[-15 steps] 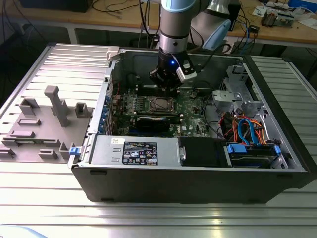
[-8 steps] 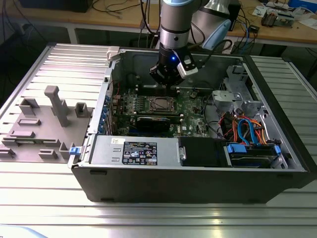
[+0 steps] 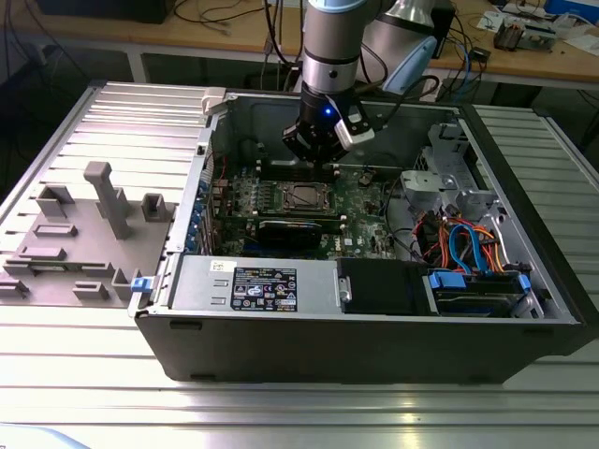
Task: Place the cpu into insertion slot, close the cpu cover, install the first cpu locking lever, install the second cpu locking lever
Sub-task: 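Install the second cpu locking lever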
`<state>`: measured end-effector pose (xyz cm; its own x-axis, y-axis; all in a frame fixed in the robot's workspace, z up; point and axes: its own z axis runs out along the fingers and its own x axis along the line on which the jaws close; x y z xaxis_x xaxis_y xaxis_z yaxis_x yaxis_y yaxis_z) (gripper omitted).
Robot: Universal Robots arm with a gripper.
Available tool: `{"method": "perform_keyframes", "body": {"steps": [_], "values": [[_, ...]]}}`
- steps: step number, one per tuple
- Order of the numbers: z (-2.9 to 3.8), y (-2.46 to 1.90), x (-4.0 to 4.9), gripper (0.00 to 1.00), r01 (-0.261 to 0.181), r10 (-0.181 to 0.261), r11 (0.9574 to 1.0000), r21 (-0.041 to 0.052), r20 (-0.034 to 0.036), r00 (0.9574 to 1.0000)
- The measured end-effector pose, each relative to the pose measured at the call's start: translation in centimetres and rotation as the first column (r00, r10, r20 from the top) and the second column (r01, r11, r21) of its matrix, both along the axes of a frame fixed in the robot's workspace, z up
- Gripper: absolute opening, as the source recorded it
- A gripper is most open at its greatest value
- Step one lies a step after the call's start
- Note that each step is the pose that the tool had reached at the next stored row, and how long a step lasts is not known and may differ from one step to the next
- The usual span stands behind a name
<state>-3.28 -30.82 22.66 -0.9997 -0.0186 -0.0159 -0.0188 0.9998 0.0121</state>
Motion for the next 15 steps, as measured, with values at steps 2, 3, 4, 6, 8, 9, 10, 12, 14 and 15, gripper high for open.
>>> {"method": "perform_keyframes", "body": {"steps": [2, 3, 4, 6, 8, 9, 10, 12, 14, 15], "values": [[0.00, -0.01, 0.00, 0.11, 0.000, 0.000, 1.0000, -0.0001, 0.0000, 1.0000], [0.00, -0.02, 0.00, 0.11, 0.000, 0.000, 1.0000, -0.0001, 0.0000, 1.0000], [0.00, -0.02, 0.00, 0.11, 0.000, 0.000, 1.0000, -0.0001, 0.0000, 1.0000], [0.00, -0.04, 0.00, 0.11, 0.000, 0.000, 1.0000, 0.0000, 0.0000, 1.0000], [0.00, -0.12, 0.00, 0.11, 0.000, 0.000, 1.0000, -0.0001, 0.0000, 1.0000], [0.00, -0.16, 0.00, 0.11, 0.000, 0.000, 1.0000, -0.0001, 0.0000, 1.0000], [0.00, -0.24, 0.00, 0.11, 0.000, 0.000, 1.0000, -0.0001, 0.0000, 1.0000], [0.00, -0.44, 0.00, 0.11, 0.000, 0.000, 1.0000, 0.0000, 0.0000, 1.0000], [0.00, -0.55, 0.00, 0.11, 0.000, 0.000, 1.0000, 0.0000, 0.0001, 1.0000], [-0.01, -0.57, 0.00, 0.11, 0.000, 0.000, 1.0000, 0.0001, 0.0001, 1.0000]]}}
